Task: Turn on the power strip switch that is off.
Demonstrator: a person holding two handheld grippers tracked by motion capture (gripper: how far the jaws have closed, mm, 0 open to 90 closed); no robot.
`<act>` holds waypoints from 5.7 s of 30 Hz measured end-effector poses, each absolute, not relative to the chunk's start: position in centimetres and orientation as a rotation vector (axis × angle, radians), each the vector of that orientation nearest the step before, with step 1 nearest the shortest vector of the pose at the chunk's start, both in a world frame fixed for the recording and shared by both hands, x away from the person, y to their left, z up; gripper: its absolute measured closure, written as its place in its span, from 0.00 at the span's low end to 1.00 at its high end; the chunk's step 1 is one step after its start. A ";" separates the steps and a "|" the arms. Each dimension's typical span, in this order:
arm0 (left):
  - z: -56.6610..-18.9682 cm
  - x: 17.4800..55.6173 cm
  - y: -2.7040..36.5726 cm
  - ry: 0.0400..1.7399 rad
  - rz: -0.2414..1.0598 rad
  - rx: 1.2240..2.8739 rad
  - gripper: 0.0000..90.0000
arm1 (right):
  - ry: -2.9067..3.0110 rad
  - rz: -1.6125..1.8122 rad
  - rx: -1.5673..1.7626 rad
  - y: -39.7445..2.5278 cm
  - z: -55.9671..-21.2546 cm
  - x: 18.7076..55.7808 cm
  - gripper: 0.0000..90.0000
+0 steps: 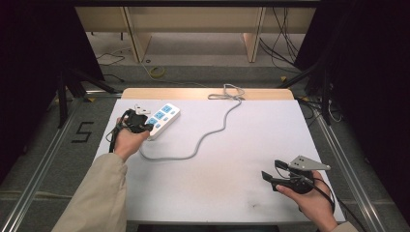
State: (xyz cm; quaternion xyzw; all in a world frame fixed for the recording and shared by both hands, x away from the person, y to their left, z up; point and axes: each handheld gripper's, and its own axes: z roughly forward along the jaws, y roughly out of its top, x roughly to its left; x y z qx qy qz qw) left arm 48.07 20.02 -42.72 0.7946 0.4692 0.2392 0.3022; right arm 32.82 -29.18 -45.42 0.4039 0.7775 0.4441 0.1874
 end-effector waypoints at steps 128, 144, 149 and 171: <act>-44.2 53.4 18.7 1.291 0.564 2.216 1.00 | 2.202 1.241 1.128 -29.1 -45.5 32.7 0.35; -44.8 53.8 18.4 1.301 0.552 2.221 1.00 | 2.204 1.237 1.134 -29.1 -45.6 32.7 0.35; -44.8 53.9 18.3 1.299 0.561 2.230 1.00 | 2.204 1.237 1.133 -29.1 -45.5 32.7 0.35; -44.7 54.1 18.1 1.281 0.576 2.285 1.00 | 2.203 1.238 1.128 -29.1 -45.5 32.7 0.35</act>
